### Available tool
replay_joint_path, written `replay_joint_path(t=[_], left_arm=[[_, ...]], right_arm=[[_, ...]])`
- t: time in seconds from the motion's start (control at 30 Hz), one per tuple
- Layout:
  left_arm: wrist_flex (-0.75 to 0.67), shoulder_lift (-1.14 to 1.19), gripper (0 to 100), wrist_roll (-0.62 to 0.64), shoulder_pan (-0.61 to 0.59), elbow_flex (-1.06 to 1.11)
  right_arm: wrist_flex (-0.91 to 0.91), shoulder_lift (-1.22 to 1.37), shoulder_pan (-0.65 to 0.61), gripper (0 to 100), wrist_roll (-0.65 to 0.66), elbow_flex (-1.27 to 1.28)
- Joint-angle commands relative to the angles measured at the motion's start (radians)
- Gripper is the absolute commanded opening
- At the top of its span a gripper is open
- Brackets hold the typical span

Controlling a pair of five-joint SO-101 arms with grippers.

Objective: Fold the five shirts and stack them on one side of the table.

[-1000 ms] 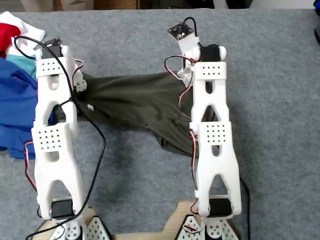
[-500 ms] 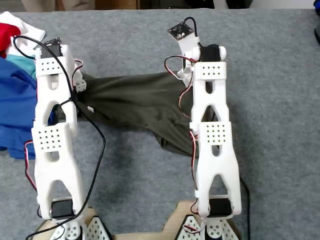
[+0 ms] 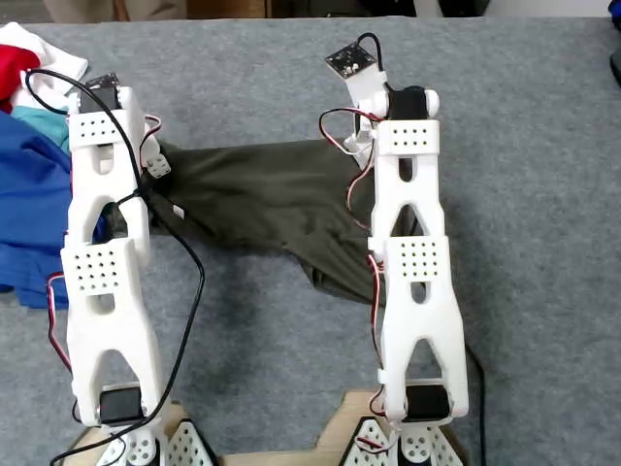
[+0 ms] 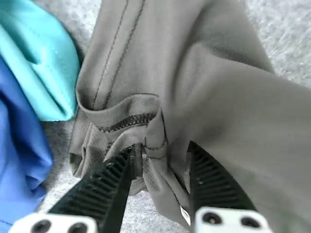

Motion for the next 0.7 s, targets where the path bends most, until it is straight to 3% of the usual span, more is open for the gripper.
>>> replay_joint_path(t=[0.0,0.43,0.67], left_arm=[[0.015,-0.018,11,0.000,-0.026,-0.052],[0.017,-0.022,9,0.003,-0.068,-0.052],[0.017,-0.171,9,0.005,-0.066,0.020]], right_arm=[[-0.015,-0.005,-0.005,0.6,0.008,-0.013],[-0.015,-0.005,-0.016,0.6,0.008,-0.013],[-0.015,-0.005,-0.016,0.6,0.008,-0.013]])
